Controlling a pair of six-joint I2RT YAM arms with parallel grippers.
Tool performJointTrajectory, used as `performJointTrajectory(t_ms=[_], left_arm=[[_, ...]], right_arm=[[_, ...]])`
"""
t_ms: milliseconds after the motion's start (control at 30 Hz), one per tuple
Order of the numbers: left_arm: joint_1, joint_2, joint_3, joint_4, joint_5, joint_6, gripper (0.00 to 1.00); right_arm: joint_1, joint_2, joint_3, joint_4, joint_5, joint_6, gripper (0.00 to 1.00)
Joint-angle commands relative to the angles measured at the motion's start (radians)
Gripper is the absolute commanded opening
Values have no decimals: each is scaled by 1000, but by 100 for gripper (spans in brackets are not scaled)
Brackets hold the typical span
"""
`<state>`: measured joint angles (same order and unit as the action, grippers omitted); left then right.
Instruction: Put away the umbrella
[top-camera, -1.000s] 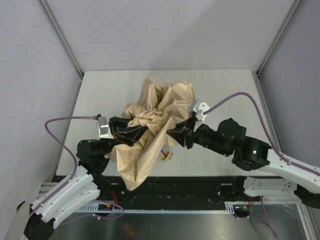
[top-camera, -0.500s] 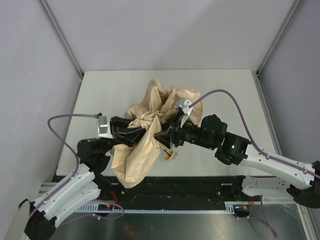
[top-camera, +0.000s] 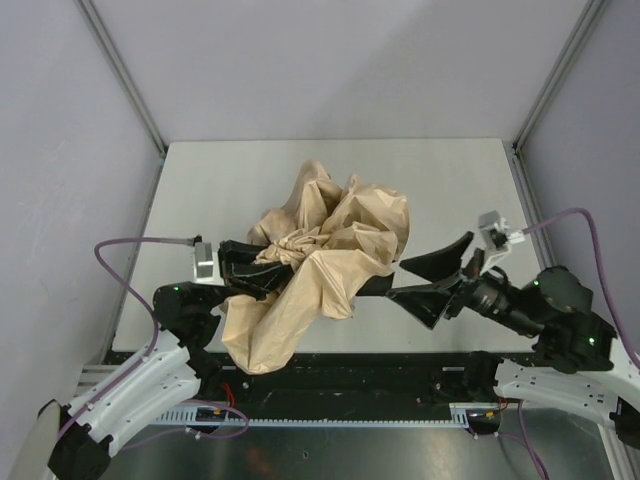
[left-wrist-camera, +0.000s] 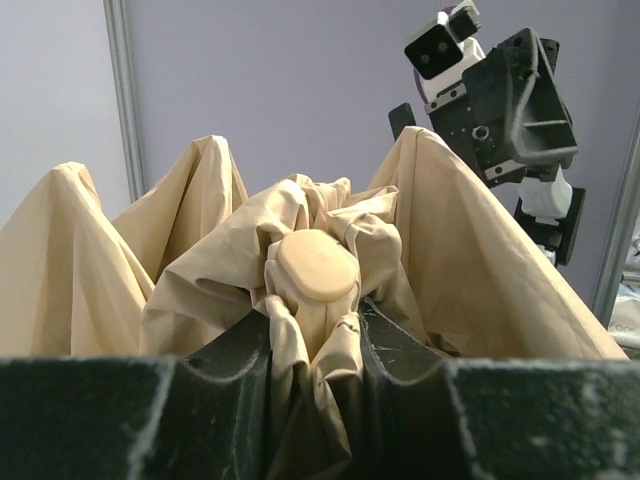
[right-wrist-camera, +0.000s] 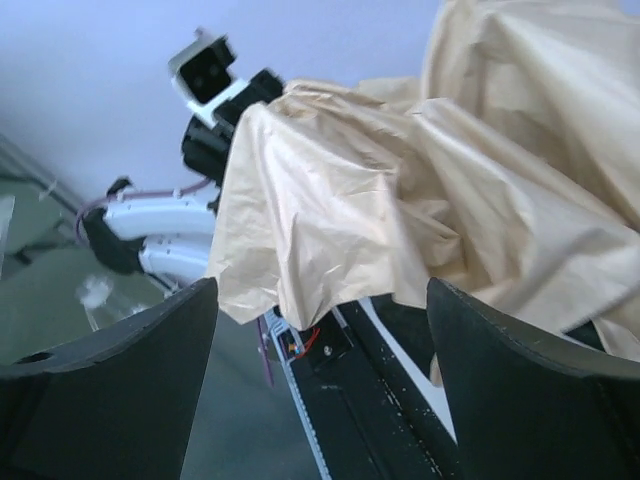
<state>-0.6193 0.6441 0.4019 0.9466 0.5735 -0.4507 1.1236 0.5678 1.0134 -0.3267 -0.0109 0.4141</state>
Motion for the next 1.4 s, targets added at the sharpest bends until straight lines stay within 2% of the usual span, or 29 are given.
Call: performJointTrajectory(t_ms=[0, 167, 300, 433, 533, 600, 700, 767, 933, 1033, 1100, 1200, 1367], left_arm=[[6, -30, 5, 102, -6, 66, 0], [6, -60, -13, 104, -5, 101, 0], [6, -82, -26, 125, -8, 106, 0], [6, -84, -35, 179, 5, 68, 0], [6, -88, -43, 221, 3, 37, 0], [6, -93, -48, 245, -1, 20, 0], [6, -92, -51, 265, 4, 8, 0], [6, -86, -53, 276, 0, 3, 0], [6, -61, -61, 298, -35, 25, 0], [8, -47, -84, 300, -134, 77, 0], [16, -29, -89, 299, -170, 111, 0], [32, 1, -88, 302, -185, 140, 0], [86, 51, -97, 360, -193, 111, 0]], right_arm=[[-3, -62, -31, -109, 257, 173, 91], [-5, -99, -50, -185, 457, 412, 88], [-8, -94, -72, -207, 496, 504, 93], [-30, -70, -125, -91, 371, 475, 97], [-82, -52, -170, 30, 244, 436, 94], [-158, -37, -211, 138, 106, 427, 91], [-303, -13, -285, 379, -212, 485, 79], [-376, 22, -319, 513, -356, 552, 68], [-420, 51, -354, 779, -549, 681, 36], [-412, 41, -355, 892, -620, 762, 8], [-413, 15, -355, 916, -627, 799, 2], [-420, -18, -340, 953, -619, 847, 0], [-418, 10, -317, 1210, -653, 982, 0]])
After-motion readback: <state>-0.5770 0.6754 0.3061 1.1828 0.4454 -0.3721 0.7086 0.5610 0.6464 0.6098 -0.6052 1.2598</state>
